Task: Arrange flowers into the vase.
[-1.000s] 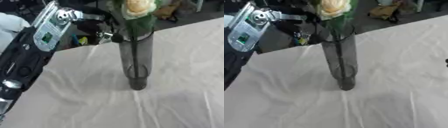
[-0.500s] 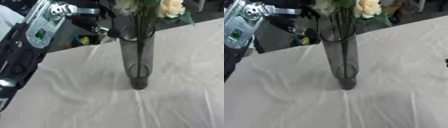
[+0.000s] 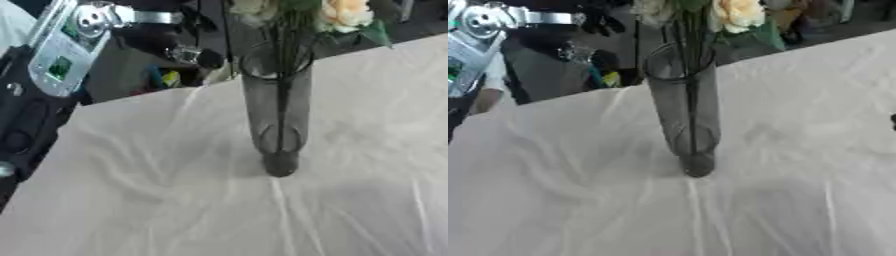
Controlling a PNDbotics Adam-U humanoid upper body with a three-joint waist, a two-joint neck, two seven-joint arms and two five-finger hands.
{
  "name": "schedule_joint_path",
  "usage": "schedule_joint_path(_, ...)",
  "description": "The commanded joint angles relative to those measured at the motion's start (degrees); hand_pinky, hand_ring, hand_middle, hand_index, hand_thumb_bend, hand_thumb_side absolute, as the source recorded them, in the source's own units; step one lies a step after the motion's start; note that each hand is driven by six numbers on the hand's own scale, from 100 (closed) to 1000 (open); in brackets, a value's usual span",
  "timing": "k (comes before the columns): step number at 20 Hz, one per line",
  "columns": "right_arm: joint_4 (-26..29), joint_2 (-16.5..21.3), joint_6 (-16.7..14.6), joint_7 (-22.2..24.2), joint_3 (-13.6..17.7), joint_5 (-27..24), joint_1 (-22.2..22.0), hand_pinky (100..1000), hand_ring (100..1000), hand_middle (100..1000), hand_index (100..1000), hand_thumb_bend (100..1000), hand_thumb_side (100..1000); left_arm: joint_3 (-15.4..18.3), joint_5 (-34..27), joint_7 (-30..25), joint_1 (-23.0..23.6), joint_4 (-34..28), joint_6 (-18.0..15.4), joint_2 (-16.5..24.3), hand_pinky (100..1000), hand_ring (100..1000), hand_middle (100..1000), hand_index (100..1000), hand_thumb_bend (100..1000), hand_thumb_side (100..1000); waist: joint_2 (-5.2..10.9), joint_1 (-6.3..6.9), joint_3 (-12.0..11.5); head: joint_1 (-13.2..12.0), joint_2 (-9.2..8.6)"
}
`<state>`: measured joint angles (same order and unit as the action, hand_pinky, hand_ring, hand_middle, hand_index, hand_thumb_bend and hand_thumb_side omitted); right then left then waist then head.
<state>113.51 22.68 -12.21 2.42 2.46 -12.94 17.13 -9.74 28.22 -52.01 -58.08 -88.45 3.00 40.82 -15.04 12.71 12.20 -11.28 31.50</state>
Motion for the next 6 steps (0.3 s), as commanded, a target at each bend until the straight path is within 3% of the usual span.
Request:
schedule_joint_path(1,1.08,1.62,-0.57,-0.39,0.63,0.29,0.48,684,544,507,761,100,1000,3.79,-3.1,0.05,0.98,-3.73,1.21,4.23,915,916,925,1000,758,1000,1.43,0.1,-0.39,0.36,0.38)
schedule_joint_path(6,1.08,1.66,-1.26,-1.06,0.99,0.44,0.5,684,544,507,761,100,1000,8.78,-8.94,1.86,5.04,-10.47,4.91,6.99,894,901,915,1000,691,1000,1.02,-0.87,-1.28,1.08,0.24)
